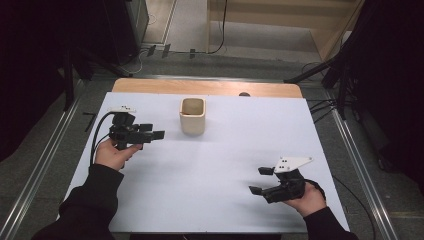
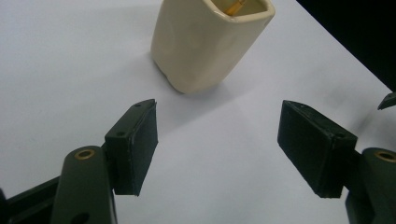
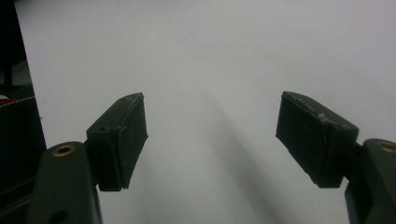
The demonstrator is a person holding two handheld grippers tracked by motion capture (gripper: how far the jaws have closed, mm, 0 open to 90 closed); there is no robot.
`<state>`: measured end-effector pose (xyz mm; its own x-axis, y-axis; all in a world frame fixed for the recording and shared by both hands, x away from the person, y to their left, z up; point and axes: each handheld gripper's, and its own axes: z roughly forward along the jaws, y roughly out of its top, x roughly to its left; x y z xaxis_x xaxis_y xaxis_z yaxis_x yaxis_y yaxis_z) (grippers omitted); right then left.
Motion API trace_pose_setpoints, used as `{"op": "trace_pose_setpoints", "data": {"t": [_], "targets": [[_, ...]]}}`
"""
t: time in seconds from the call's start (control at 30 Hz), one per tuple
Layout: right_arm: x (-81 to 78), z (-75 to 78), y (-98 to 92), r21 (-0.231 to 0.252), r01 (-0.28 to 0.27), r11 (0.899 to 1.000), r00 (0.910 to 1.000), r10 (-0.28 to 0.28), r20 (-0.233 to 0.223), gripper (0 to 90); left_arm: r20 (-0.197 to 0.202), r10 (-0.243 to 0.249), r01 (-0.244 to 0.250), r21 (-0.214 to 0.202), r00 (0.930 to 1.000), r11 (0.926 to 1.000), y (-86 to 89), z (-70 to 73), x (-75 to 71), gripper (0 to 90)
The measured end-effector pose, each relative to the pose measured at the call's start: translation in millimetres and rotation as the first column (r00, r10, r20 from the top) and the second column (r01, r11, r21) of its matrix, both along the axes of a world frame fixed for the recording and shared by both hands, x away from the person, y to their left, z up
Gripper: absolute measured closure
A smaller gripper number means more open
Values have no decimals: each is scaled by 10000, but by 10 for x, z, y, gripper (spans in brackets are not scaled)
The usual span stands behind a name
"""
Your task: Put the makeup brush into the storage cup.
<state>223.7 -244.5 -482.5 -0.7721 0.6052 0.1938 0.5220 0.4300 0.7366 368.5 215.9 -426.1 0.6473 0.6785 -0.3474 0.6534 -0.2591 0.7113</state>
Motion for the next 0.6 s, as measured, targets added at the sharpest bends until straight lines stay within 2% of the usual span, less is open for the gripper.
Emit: {"op": "trace_pose_setpoints", "data": {"t": [0.2,0.3,0.6], "targets": [[0,0,1,-15,-2,10000,10000,2,0,255,-43,-112,112,108,9999,9999,2,-33,-64,294],[3,-2,4,-5,0,10000,10000,0,13,254,-58,-199,199,-4,9998,9998,2,-53,-107,293],[2,0,5,6,-6,10000,10000,6,2,255,68,-515,513,195,9987,9985,25,-91,-257,286]]}}
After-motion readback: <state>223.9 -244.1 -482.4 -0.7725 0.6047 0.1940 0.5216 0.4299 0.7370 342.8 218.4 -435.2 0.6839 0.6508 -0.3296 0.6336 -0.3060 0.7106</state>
